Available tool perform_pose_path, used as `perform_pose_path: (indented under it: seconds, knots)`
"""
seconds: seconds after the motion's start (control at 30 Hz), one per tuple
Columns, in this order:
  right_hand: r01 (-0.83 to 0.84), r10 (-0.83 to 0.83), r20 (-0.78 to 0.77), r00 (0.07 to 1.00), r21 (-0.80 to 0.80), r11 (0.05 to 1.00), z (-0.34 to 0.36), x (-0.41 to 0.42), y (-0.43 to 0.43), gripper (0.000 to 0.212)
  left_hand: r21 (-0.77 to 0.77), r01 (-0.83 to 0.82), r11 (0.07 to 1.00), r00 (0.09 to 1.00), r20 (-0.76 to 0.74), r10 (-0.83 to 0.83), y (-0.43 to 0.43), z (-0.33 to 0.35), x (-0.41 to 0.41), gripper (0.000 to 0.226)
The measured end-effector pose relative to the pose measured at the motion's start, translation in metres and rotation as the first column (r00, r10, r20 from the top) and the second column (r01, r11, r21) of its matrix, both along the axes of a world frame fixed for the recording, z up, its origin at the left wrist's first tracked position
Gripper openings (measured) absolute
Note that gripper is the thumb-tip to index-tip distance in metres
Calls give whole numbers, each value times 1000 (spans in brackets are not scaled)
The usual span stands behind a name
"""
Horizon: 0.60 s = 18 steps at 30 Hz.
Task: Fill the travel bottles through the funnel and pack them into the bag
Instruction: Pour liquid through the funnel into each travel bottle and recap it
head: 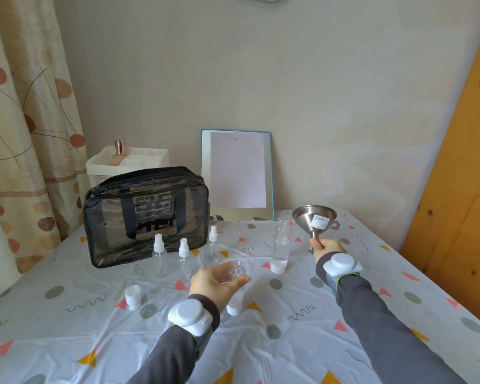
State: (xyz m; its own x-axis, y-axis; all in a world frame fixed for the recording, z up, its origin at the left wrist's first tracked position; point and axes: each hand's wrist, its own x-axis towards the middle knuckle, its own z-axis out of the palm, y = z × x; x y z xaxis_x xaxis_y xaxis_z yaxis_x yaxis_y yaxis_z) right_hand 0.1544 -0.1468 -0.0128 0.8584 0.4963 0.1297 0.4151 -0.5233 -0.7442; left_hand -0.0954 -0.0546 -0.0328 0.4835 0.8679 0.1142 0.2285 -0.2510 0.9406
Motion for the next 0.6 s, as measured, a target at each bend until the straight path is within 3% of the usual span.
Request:
perform_pose_path:
  seconds: [0.43, 0.6]
  knots:
    - [-88, 85, -21, 996, -185, 979, -30, 3, 11, 23, -11, 16, 1000, 1000, 8, -16, 4, -5, 1, 52]
    - [-119, 133, 36, 991, -259, 959, -41, 3, 11, 33, -5, 13, 1000, 1000, 19, -13, 4, -6, 2, 49]
